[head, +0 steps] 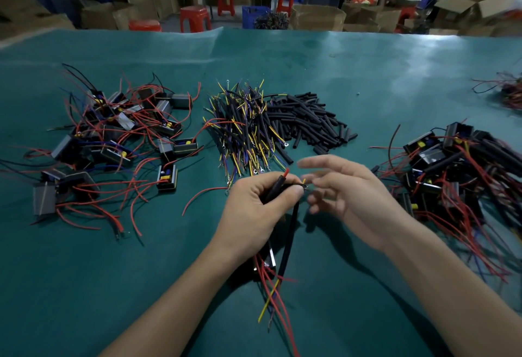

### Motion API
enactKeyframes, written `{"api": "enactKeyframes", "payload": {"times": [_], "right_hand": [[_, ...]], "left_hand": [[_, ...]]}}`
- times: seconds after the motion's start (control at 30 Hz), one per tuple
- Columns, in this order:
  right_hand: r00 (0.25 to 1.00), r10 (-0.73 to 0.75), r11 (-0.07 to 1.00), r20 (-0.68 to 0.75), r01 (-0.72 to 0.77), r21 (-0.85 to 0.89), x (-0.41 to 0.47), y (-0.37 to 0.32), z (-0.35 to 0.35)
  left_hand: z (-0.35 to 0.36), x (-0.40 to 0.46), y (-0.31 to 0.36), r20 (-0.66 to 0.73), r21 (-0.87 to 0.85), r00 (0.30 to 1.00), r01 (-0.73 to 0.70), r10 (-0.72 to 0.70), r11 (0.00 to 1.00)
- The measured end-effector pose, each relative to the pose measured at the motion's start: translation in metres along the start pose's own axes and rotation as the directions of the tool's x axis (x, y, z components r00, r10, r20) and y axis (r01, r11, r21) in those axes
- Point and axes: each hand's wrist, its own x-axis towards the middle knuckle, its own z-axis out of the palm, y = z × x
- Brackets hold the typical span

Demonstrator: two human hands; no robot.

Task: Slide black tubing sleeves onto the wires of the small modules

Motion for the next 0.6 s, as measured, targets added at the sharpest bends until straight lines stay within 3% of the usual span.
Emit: {"api": "enactKeyframes", "payload": {"times": [0.1,0.4,0.53,0.6], "right_hand": [[0.981,0.030,0.998,0.193,-0.040,0.046,0.0002,0.0041,0.0017],[0.973,0.050,0.974,0.225,-0.098,0.206,0.0014,0.0092,-0.0009],[0.994,0.008,0.987,0.111,-0.026,0.160,0.0008,0.0061,0.0000],[0.995,-0.099,0.994,-0.006,0.099,0.049,-0.0002,0.0033,-0.0035]], "left_hand": [[-0.0001,0.0000,0.0018,0.045,-0.083,0.999,0.019,-0.016,0.996],[-0.0032,0.0040,0.0035,-0.017,-0.197,0.999,0.033,-0.037,0.980],[-0.0017,0.0042,0.0002,-0.080,-0.149,0.996,0.034,-0.046,0.988],[0.0003,0.0036,-0.0008,-0.106,-0.130,0.993,0.043,-0.057,0.991]]}}
